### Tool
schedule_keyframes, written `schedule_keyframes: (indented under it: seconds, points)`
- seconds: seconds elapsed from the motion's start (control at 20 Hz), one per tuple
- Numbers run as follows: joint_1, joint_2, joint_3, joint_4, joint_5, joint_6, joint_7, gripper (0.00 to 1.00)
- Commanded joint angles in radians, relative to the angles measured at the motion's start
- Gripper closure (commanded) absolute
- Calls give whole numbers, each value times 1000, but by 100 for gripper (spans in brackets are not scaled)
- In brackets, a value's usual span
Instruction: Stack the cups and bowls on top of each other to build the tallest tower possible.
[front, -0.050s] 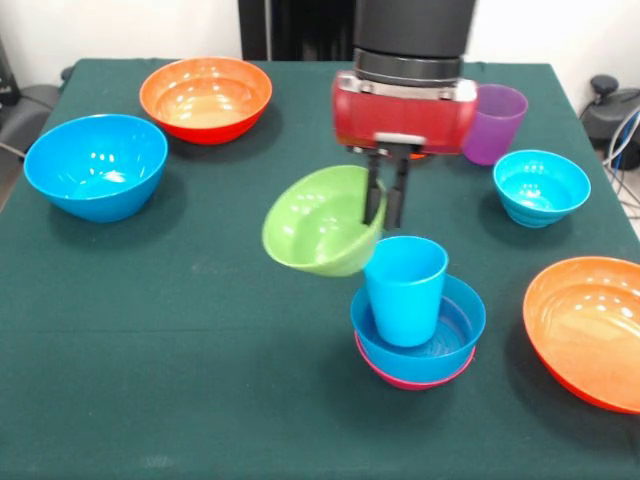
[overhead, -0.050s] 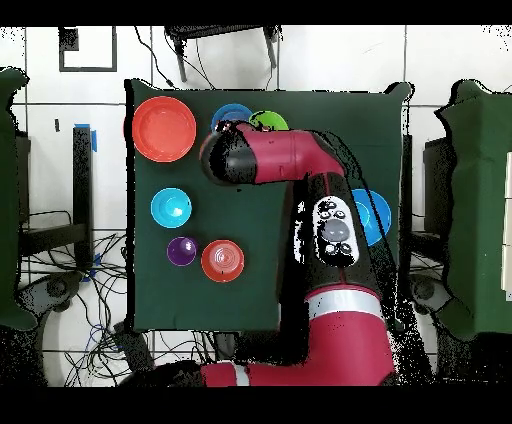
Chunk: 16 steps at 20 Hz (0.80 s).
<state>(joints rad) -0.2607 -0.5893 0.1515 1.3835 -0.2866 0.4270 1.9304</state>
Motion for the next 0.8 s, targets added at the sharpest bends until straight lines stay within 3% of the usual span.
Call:
schedule_keyframes:
  seconds: [0.05,0.5,0.8]
  points:
    - [-18,-25,117,106,-41,-6,-67,100]
    - [24,-17,84,104,-50,-18,-14,100]
    - [50,-37,72,79,-29,50,-12,100]
